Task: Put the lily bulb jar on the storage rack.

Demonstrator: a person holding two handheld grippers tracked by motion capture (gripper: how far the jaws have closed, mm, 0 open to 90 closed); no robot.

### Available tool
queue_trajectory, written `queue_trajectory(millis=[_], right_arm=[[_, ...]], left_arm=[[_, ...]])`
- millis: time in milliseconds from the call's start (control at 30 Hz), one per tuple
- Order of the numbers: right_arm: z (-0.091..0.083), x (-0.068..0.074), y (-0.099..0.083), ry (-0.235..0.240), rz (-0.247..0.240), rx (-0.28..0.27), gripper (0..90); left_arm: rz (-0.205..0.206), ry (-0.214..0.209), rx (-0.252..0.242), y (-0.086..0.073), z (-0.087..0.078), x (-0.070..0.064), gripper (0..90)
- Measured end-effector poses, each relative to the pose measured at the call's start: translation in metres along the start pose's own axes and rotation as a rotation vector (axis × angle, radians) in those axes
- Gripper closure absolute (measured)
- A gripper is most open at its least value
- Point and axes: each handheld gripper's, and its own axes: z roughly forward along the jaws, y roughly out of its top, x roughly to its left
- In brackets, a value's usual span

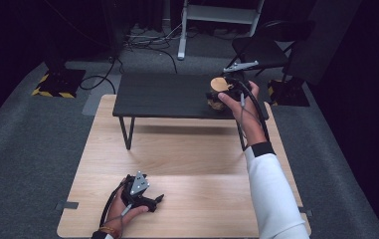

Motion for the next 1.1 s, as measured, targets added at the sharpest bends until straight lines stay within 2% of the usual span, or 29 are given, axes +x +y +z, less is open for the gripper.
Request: queue_trajectory(millis=[200, 333, 400, 467, 600, 800, 900, 933, 1100], right_arm=[[-0.018, 0.001, -0.005, -0.009, -0.003, -0.050, 6.8], [-0.037, -0.005, -0.018, 0.008, 0.003, -0.103, 6.1], [-0.043, -0.006, -0.024, 0.017, 0.011, -0.112, 6.0], [-0.051, -0.002, -0.032, -0.002, -0.011, -0.114, 6.0], [-0.069, 0.006, -0.055, -0.023, -0.040, -0.158, 5.8], [-0.088, 0.015, -0.089, -0.036, -0.098, -0.183, 5.8], [-0.096, 0.018, -0.106, -0.030, -0.096, -0.201, 5.6], [-0.100, 0.022, -0.119, -0.033, -0.112, -0.215, 5.6], [-0.105, 0.028, -0.144, -0.031, -0.153, -0.206, 5.4]], left_arm=[[0.000, 0.000, 0.000, 0.000, 0.000, 0.000, 0.8], [0.000, 0.000, 0.000, 0.000, 0.000, 0.000, 0.8], [0.000, 0.000, 0.000, 0.000, 0.000, 0.000, 0.8], [0.000, 0.000, 0.000, 0.000, 0.000, 0.000, 0.8], [0.000, 0.000, 0.000, 0.000, 0.000, 0.000, 0.8], [-0.001, 0.000, 0.000, 0.000, 0.000, 0.000, 0.8], [-0.001, 0.000, 0.000, 0.000, 0.000, 0.000, 0.8], [0.000, 0.000, 0.000, 0.000, 0.000, 0.000, 0.8], [-0.001, 0.000, 0.000, 0.000, 0.000, 0.000, 0.8]])
